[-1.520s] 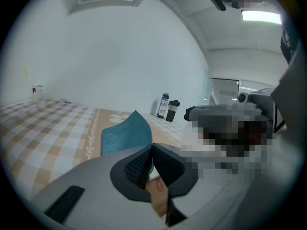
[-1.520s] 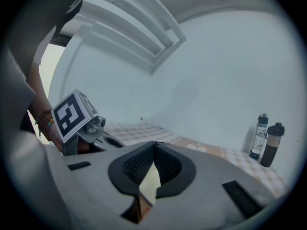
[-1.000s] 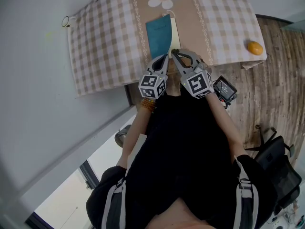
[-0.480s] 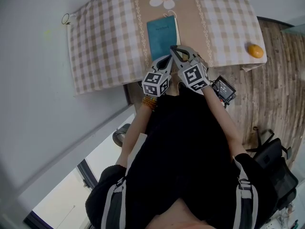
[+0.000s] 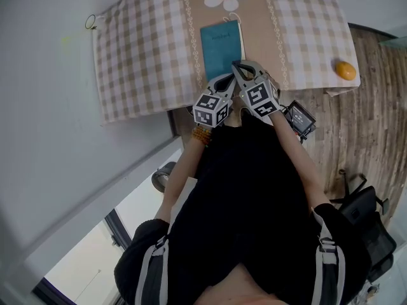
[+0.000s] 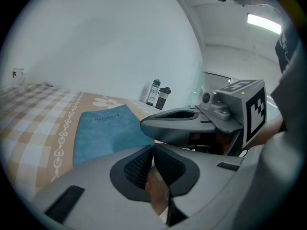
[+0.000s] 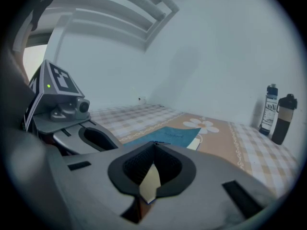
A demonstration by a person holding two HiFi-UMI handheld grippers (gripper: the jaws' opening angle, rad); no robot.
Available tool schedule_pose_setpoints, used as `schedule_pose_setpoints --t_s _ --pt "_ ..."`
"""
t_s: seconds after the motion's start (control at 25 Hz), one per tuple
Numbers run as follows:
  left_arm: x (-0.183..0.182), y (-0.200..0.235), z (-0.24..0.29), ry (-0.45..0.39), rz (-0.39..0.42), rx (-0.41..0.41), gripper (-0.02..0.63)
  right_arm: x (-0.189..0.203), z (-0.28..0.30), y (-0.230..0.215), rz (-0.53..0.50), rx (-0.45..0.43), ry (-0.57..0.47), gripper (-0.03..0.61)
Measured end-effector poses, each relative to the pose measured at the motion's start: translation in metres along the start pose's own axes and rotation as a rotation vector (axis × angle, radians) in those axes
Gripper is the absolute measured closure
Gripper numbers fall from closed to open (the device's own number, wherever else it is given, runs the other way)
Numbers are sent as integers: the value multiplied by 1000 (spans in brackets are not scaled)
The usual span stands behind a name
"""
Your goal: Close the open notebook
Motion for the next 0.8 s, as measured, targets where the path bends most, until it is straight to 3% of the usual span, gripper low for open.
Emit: schedule_pose_setpoints --t_s 0.32,0.56,0.8 --pt "1 2 -16 -4 4 13 580 5 2 -8 32 12 20 572" --pt "-4 30 -44 -67 -53 -107 580 16 5 -12 42 18 63 572" --pt "-10 57 -49 -74 -82 -201 580 15 11 -16 29 18 90 572"
Point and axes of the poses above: the fingertips, and each gripper's own axes: z forward along the fingers, y to its left, x out of its underside, the point moved 9 cm from there along -z, backward along the fingers, and after that the axes turned 7 degrees about y, right-handed, at the moved point
